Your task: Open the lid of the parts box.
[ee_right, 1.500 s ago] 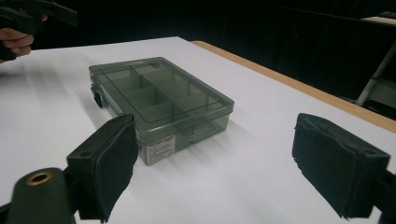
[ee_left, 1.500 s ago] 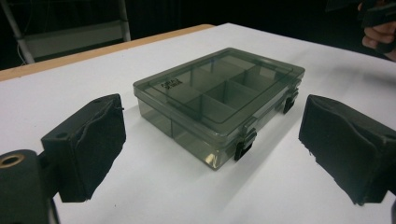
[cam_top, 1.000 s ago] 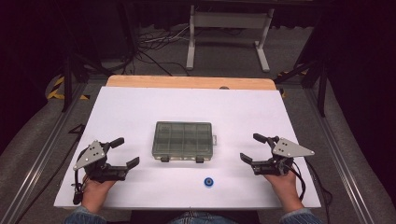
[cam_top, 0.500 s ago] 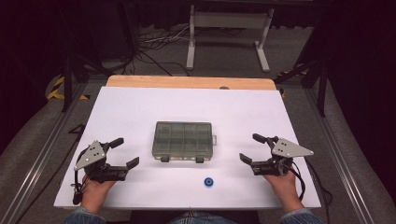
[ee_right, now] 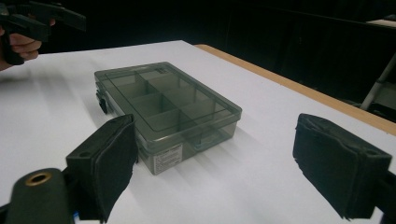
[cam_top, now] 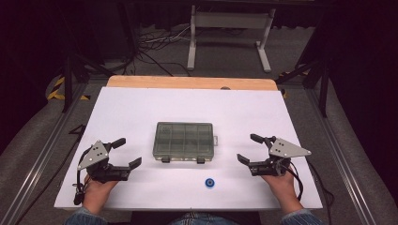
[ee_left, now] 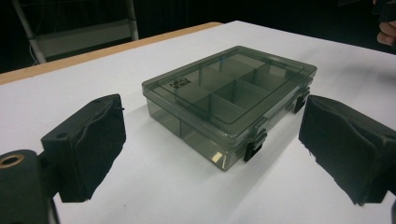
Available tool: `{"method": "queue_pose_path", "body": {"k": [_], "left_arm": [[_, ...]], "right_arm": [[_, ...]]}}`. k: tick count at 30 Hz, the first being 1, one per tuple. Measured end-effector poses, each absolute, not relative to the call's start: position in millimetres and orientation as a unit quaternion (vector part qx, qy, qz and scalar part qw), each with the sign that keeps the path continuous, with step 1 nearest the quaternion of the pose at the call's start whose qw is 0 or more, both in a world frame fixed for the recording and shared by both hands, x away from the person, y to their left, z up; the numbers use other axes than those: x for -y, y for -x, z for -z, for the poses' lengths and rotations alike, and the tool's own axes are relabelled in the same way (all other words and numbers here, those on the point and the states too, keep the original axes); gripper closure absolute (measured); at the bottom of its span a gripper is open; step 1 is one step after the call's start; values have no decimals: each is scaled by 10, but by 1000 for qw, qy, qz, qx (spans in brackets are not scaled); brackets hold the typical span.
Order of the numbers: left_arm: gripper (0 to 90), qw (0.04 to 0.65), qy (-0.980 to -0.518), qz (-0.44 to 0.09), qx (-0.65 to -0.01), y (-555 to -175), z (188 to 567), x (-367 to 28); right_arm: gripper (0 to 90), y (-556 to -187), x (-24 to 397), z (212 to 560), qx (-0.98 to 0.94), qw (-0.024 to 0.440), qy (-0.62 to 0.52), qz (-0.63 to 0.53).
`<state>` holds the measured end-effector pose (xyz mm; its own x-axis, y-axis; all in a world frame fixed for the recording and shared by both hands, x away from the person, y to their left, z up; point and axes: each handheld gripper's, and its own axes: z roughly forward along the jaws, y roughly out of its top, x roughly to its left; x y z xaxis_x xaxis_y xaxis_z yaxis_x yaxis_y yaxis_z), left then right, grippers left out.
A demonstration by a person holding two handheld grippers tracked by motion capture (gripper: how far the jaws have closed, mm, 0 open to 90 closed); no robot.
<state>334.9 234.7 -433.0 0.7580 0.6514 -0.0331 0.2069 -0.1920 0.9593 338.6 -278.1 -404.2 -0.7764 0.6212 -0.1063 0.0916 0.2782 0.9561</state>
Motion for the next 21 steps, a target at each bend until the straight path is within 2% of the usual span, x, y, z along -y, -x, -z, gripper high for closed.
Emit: {"method": "queue_pose_path", "body": {"k": [21], "left_arm": [[72,566,-755,-186,-275,-3497,4233,-2140]], "right_arm": [[96,-3589,2395,3977,-777,205,-220,-552]]}}
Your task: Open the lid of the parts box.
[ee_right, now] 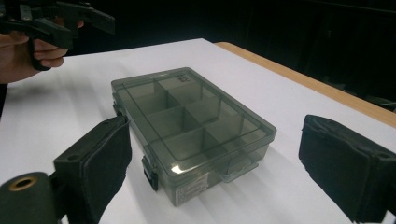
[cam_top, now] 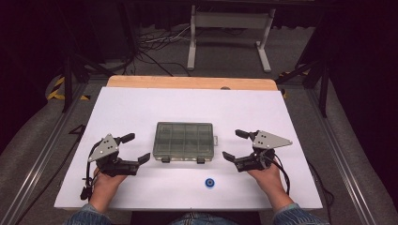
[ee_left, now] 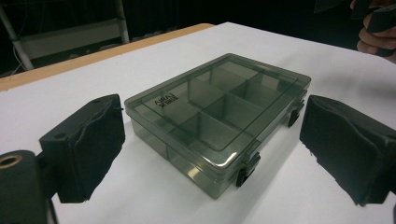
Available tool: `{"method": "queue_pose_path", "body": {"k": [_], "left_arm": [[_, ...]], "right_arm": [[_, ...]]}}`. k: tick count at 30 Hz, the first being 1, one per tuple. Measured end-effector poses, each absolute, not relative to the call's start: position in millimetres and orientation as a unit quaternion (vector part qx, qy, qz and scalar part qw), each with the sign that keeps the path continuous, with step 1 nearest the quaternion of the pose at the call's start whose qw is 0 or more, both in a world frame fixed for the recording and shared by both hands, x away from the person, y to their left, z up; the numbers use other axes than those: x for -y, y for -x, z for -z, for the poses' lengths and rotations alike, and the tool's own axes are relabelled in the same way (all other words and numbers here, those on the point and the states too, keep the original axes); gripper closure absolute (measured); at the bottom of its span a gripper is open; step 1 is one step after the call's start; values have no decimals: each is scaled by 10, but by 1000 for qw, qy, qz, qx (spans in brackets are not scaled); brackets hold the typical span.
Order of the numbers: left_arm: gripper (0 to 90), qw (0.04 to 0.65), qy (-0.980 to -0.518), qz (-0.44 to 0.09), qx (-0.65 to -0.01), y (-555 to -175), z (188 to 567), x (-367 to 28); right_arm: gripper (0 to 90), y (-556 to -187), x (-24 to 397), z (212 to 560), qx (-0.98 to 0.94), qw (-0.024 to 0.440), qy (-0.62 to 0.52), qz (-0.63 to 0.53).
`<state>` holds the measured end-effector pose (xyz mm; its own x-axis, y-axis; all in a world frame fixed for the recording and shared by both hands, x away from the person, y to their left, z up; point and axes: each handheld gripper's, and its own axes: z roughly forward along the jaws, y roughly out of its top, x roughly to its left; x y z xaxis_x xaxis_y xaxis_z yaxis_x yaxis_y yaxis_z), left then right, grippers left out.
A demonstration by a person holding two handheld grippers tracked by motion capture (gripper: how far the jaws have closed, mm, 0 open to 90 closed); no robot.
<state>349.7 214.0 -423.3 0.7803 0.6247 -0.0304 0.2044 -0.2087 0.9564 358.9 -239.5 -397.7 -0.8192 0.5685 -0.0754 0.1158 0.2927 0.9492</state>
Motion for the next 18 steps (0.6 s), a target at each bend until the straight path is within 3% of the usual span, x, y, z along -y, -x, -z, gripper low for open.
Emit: {"method": "queue_pose_path", "body": {"k": [8,12,18], "left_arm": [[71,567,-753,-189,-277,-3533,4209,-2123],[79,554,-763,-185,-276,-3550,4225,-2116],[104,531,-784,-178,-267,-3592,4306,-2072]], "right_arm": [[89,-3617,2282,3971,-782,210,-210,-548],[197,-3616,2229,3997,-792,207,-205,-536],[290,-3665,2183,4088,-816,182,-215,-505]]}}
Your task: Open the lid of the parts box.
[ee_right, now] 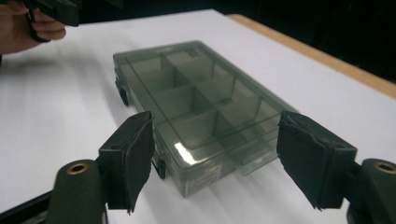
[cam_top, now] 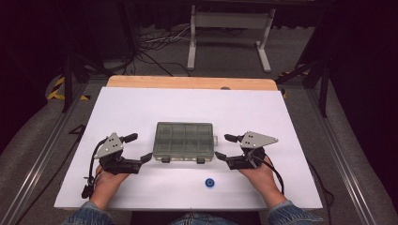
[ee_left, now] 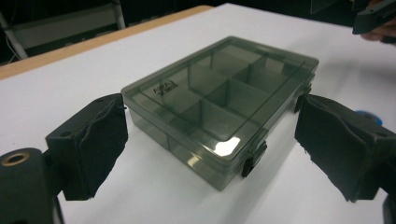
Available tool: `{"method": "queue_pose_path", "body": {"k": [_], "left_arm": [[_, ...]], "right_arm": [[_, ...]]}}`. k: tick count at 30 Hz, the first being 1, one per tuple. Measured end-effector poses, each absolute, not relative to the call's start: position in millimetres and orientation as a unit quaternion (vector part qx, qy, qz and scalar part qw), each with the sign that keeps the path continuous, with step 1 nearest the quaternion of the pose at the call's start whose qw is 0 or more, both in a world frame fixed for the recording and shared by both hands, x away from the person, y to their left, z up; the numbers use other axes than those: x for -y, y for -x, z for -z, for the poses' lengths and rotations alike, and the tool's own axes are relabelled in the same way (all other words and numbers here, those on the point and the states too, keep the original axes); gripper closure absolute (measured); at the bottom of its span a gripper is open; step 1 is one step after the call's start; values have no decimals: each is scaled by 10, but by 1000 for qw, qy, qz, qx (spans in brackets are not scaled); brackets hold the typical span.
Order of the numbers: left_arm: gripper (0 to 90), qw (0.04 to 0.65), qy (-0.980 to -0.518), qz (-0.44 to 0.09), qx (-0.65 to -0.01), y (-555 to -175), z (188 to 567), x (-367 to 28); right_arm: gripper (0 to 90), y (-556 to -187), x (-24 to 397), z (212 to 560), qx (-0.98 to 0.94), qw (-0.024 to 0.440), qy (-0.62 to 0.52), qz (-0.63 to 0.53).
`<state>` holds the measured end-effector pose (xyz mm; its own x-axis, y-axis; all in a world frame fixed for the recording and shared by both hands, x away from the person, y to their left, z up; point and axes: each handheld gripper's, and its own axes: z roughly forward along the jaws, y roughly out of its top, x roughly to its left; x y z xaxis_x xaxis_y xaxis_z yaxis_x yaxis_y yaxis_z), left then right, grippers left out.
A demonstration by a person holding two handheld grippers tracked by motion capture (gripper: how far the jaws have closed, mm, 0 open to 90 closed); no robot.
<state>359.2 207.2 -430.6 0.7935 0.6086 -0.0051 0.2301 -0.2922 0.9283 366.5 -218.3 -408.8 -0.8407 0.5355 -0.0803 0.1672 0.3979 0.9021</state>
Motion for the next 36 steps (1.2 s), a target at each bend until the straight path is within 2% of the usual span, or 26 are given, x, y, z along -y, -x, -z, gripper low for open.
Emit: {"method": "queue_pose_path", "body": {"k": [14,24,30,36], "left_arm": [[147,490,-820,-128,-268,-3730,4454,-2044],[167,464,-836,-119,-268,-3765,4508,-2021],[226,443,-847,-119,-267,-3767,4533,-1997],[247,433,-853,-111,-270,-3771,4555,-1982]], "right_arm": [[329,-3726,2095,4239,-845,138,-227,-464],[364,-3752,2069,4326,-857,122,-234,-442],[382,-3769,2038,4389,-867,113,-235,-425],[394,-3774,2016,4429,-871,108,-234,-417]]}}
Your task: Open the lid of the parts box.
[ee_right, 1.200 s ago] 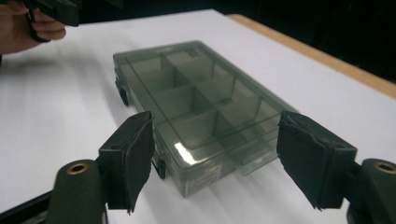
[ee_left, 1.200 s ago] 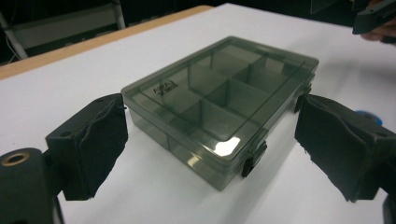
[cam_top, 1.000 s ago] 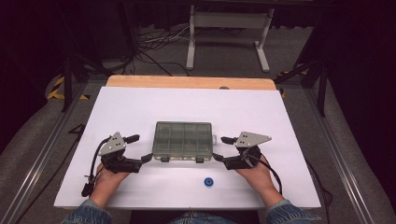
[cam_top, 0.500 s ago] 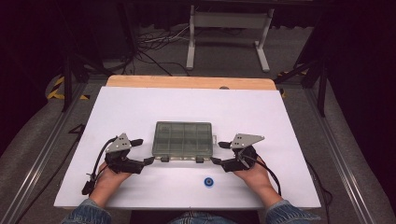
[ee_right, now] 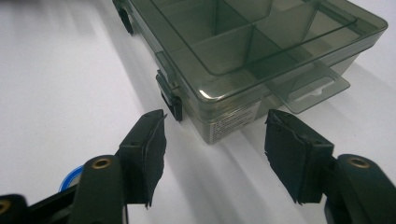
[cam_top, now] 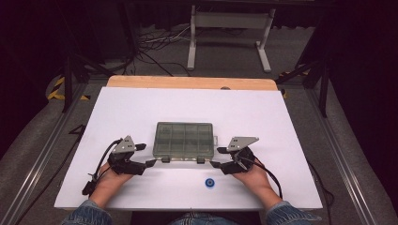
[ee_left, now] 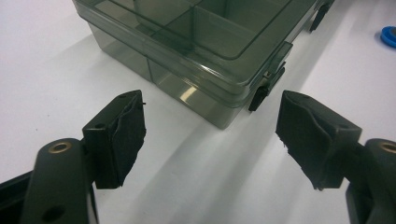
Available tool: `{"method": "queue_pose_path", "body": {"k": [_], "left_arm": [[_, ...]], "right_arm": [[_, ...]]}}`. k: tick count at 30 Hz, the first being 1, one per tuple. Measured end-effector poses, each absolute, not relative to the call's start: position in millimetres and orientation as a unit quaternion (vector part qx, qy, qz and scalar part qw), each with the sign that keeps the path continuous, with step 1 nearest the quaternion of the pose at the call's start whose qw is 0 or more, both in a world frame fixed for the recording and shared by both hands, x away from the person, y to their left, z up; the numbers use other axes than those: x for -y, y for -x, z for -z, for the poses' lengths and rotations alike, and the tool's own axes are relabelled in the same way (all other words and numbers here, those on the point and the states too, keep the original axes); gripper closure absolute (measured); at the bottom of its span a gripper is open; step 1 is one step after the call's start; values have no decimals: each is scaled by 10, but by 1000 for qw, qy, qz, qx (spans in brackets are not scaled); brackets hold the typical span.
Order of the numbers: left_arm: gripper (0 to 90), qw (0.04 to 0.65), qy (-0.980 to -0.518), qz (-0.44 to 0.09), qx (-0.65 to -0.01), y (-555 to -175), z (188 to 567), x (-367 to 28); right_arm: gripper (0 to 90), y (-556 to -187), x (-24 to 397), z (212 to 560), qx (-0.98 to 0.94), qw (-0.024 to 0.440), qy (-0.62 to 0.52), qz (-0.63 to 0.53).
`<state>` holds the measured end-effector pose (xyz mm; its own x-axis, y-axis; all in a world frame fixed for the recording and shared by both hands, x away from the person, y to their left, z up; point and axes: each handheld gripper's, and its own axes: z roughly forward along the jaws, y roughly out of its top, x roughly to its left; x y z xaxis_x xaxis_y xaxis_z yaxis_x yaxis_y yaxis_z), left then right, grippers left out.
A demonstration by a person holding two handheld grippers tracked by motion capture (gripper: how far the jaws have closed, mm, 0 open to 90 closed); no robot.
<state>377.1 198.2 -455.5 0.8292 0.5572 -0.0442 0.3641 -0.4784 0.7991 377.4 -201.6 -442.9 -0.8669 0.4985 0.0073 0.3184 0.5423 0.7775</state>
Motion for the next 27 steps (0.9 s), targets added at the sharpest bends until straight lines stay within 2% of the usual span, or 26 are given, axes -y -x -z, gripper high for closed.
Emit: {"method": "queue_pose_path", "body": {"k": [5,8,9,17,23,27], "left_arm": [[298,435,-851,-114,-269,-3767,4544,-1995],[409,437,-853,-110,-264,-3756,4539,-1994],[409,436,-854,-106,-262,-3756,4541,-1993],[582,424,-863,-95,-259,-3767,4562,-1977],[647,423,-865,-93,-255,-3762,4567,-1967],[678,421,-866,-93,-255,-3758,4564,-1966]], "right_arm": [[437,-3765,2015,4424,-871,112,-235,-418],[461,-3762,2017,4421,-870,112,-234,-420],[489,-3758,2016,4419,-871,113,-232,-419],[643,-3753,2004,4429,-874,119,-230,-410],[702,-3757,2000,4435,-875,119,-228,-409],[707,-3758,1998,4437,-876,119,-227,-409]]}}
